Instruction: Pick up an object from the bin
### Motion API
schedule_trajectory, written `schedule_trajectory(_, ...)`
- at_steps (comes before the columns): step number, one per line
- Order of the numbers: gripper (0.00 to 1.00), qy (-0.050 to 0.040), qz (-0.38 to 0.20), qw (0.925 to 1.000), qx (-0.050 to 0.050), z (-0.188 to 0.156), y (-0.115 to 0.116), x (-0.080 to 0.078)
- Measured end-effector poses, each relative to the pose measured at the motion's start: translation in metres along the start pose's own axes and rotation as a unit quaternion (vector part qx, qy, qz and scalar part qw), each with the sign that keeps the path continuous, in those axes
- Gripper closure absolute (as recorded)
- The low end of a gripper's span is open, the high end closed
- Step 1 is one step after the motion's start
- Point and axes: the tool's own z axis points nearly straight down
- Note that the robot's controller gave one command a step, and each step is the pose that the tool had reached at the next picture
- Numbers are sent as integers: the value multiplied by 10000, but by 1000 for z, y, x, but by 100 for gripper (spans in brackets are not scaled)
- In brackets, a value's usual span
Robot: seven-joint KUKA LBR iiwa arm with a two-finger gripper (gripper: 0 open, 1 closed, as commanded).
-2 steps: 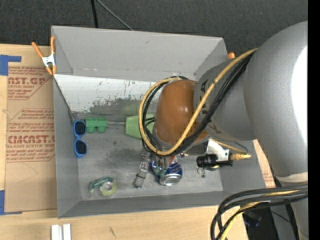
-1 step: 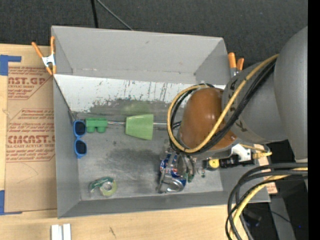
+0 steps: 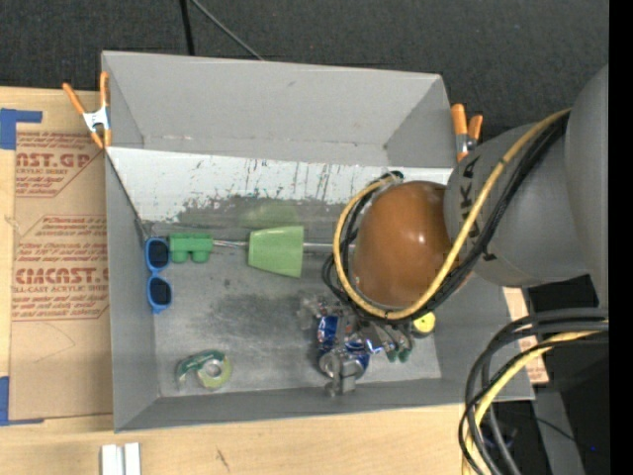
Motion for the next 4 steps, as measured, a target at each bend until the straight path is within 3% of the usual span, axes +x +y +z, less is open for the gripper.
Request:
schedule_trajectory(1, 0, 7, 2133, 9770, 1, -12, -9, -72)
schedule_trajectory(2, 0, 4, 1384, 9904, 1, -5, -4, -32)
schedule_trajectory(3, 0, 5, -97, 10000, -1, -2, -1, -8)
schedule_trajectory(4, 0, -1, -2637, 9646, -3, 3, 3, 1)
